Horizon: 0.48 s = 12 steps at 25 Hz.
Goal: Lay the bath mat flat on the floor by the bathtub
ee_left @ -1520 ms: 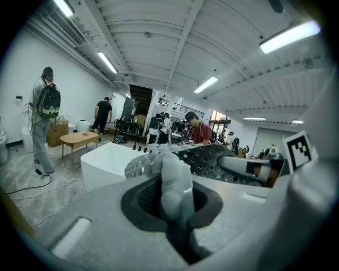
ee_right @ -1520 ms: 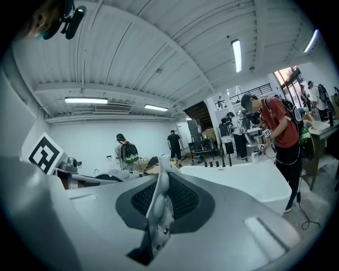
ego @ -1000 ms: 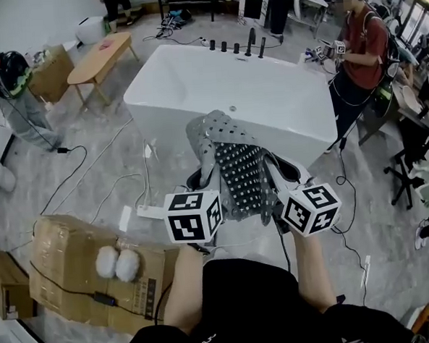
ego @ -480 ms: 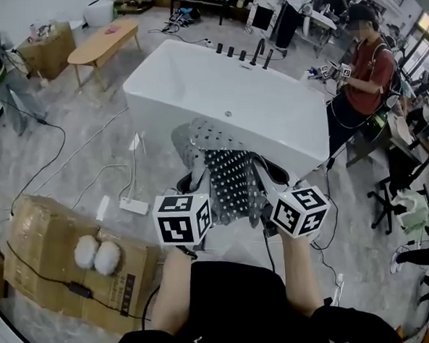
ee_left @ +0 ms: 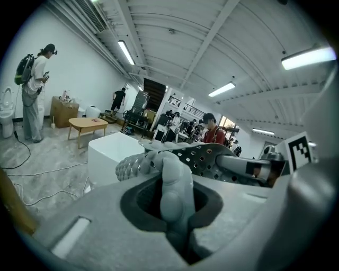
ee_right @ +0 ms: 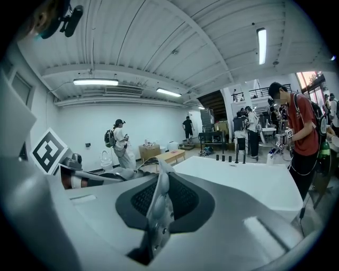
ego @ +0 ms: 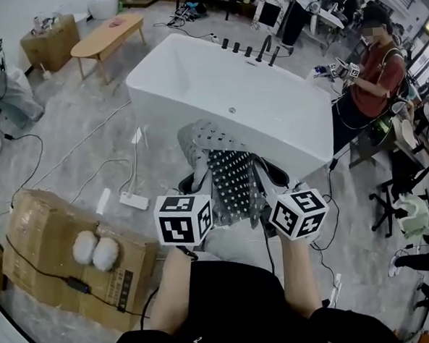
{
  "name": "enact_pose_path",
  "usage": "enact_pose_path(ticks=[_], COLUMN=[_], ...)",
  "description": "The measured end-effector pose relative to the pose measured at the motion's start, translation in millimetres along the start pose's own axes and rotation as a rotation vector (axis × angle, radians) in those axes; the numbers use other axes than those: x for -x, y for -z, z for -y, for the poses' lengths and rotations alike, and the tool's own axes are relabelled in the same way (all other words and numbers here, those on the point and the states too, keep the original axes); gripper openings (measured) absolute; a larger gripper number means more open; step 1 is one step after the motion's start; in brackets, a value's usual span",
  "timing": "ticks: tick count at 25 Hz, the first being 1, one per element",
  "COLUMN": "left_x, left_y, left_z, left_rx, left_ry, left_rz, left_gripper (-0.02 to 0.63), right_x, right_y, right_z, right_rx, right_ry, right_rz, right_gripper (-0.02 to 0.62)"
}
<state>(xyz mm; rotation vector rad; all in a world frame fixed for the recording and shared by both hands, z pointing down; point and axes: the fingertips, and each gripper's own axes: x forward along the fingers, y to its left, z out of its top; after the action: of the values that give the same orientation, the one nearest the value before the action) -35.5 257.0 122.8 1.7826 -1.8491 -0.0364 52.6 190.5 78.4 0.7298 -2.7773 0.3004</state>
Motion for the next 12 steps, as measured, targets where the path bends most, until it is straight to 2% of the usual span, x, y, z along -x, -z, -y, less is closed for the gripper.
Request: enact_pose_path(ticks=[12], left_x=[-41.9], left_y=[-9.2], left_z=[-17.3], left_rx=[0.041], left_ry=[-0.015], left_rz=[-0.039], left_gripper=[0.036], right_x=[-48.3], right_y=[11.1], right_z=[31.7], right_rx=[-0.043], right_ry=[-0.01], right_rz=[-0.057], right_gripper=[0.02])
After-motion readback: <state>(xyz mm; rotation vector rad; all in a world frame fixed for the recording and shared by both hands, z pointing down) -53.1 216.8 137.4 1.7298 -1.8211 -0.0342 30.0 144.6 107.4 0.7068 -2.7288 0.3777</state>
